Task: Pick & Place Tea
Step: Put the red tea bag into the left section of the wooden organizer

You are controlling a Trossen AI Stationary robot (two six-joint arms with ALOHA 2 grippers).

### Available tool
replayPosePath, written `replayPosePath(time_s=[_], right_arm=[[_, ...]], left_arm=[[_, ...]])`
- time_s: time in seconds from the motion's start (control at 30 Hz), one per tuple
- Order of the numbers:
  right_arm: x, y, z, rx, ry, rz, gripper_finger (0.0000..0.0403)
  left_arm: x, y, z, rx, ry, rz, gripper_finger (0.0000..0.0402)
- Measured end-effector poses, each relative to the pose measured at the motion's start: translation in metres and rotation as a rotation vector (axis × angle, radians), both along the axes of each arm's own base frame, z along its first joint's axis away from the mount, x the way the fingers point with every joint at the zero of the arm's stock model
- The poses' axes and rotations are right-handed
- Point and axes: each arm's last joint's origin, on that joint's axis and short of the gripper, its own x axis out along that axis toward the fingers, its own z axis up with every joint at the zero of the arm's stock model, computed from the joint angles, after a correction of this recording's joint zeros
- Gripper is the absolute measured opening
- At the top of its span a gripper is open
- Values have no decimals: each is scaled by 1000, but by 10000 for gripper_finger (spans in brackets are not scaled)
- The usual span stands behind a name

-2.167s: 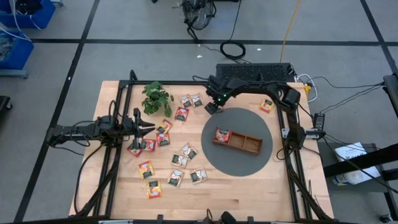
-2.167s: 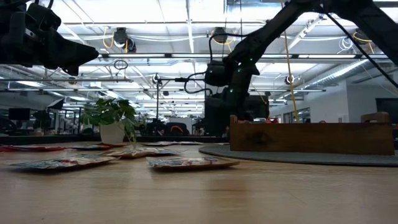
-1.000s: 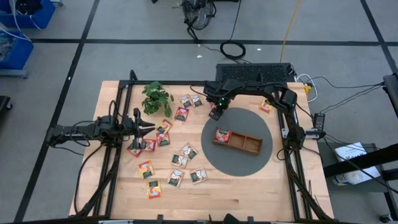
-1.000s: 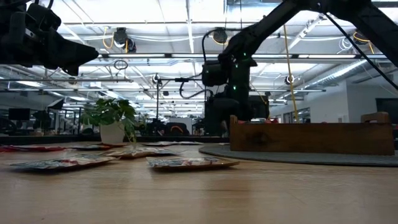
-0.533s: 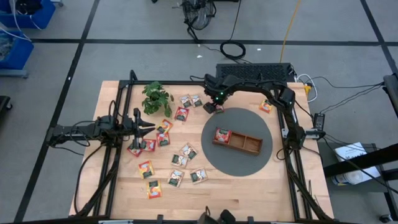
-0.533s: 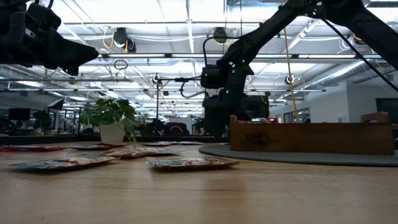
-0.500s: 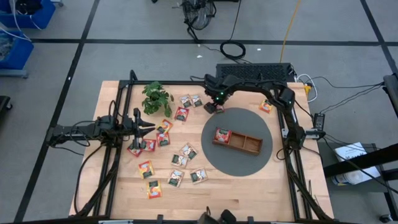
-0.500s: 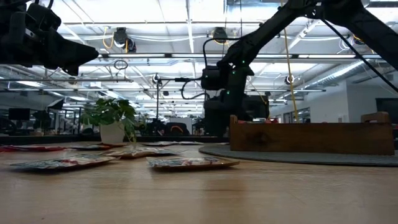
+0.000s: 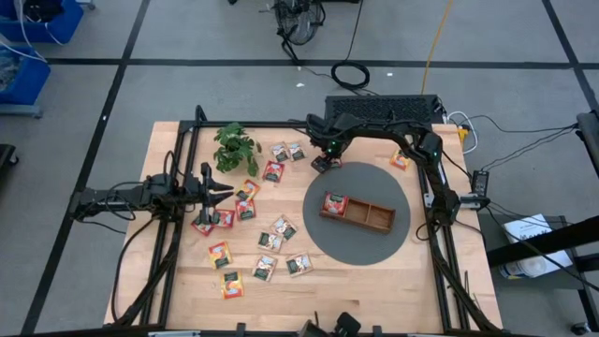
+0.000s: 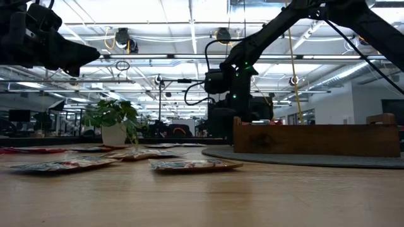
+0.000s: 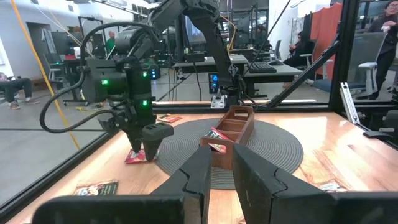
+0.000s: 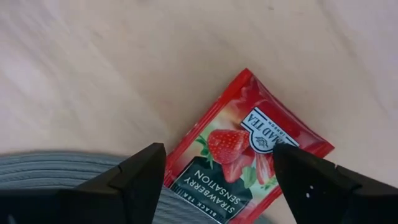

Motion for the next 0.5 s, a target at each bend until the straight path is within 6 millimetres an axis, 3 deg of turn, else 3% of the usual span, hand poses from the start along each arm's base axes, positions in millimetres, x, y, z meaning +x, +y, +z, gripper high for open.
replayPosePath(time_s=[0.5], right_arm=[[-7,2,-38,57,186,49,268]], left_arm=[[0,0,0,0,0,0,72]])
